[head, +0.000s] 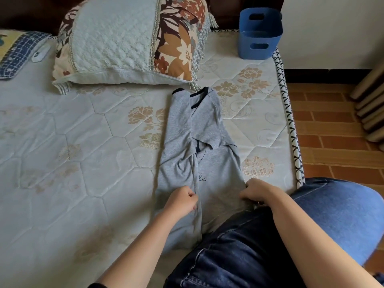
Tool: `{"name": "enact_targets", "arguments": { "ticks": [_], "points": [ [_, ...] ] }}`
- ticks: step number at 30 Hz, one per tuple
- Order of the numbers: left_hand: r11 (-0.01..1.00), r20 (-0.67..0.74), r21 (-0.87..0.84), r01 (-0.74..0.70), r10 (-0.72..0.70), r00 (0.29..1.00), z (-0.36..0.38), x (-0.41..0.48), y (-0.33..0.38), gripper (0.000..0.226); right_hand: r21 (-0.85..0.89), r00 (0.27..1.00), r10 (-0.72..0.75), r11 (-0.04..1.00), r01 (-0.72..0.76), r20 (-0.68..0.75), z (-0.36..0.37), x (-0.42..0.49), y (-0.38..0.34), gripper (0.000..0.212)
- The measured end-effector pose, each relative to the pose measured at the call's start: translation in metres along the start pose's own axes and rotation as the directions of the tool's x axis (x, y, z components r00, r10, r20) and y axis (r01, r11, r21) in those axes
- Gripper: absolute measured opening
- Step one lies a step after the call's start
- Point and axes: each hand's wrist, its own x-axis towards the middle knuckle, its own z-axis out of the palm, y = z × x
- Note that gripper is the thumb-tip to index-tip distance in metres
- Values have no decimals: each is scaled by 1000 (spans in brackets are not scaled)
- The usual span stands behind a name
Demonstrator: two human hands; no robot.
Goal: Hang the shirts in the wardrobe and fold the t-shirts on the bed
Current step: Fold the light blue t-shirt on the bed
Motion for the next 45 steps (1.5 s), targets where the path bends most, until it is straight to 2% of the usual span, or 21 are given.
{"name": "enact_targets", "arguments": {
  "ticks": [2, 6, 8, 11, 14, 17, 20, 21, 23, 27, 30, 32, 35, 37, 39, 41, 43, 44, 45],
  "points": [
    [997, 20, -66, 43, -41, 999, -5, -5, -8, 21, -7, 993, -113, 994, 113, -19, 0, -4, -8, 20],
    [962, 168, -227, 150, -113, 979, -14, -19, -12, 14, 11, 940, -323, 945, 326, -109, -1, -18, -39, 31],
    [934, 212, -295, 201, -141, 967, -17, -25, -10, 21, 61, 916, -381, 919, 390, -124, -1, -27, -57, 29],
    [882, 277, -390, 264, -161, 947, -20, -29, -6, 42, 216, 904, -409, 879, 426, -122, 7, -36, -81, 14],
    [766, 421, -561, 314, -63, 905, -23, -34, -5, 65, 329, 896, -437, 836, 438, -82, 19, -44, -103, 4],
    [596, 486, -711, 373, 34, 873, -27, -42, -15, 81, 324, 886, -460, 832, 451, -55, 39, -47, -125, 31],
    [437, 476, -792, 427, 3, 879, -34, -50, -34, 87, 339, 878, -478, 828, 446, 13, 65, -47, -141, 34],
    [410, 471, -800, 439, -26, 882, -37, -52, -41, 87, 361, 873, -483, 826, 432, 61, 73, -46, -144, 33],
    [424, 453, -794, 437, -68, 889, -44, -57, -54, 80, 382, 863, -482, 834, 398, 155, 86, -43, -148, 34],
    [493, 354, -776, 392, -173, 919, -49, -65, -63, 35, 350, 826, -450, 875, 334, 339, 104, -32, -147, 58],
    [639, 197, -702, 313, -248, 948, -47, -65, -74, 11, 286, 792, -416, 905, 313, 448, 111, -26, -139, 76],
    [708, 191, -639, 301, -232, 954, -46, -62, -85, 8, 275, 808, -390, 916, 293, 440, 110, -21, -135, 66],
    [782, 186, -543, 306, -244, 952, -44, -58, -101, 3, 194, 873, -382, 922, 336, 304, 102, -11, -129, 43],
    [836, 187, -457, 304, -244, 952, -43, -54, -109, 5, 220, 893, -375, 920, 325, 249, 94, -5, -123, 35],
    [902, 250, -301, 309, -238, 938, -46, -47, -110, 8, 276, 902, -375, 909, 312, 215, 87, -2, -119, 36],
    [955, 308, -24, 294, -273, 911, -54, -38, -103, 17, 305, 913, -374, 899, 315, 160, 80, 3, -117, 36],
    [927, 247, 297, 230, -307, 919, -65, -26, -91, 37, 300, 917, -390, 888, 349, 88, 73, 7, -114, 36],
    [903, 182, 370, 217, -300, 937, -70, -19, -84, 45, 288, 916, -399, 884, 369, 49, 69, 10, -113, 37],
    [907, 118, 356, 223, -280, 953, -74, -10, -78, 48, 278, 915, -403, 880, 384, 14, 65, 13, -112, 37]
  ]
}}
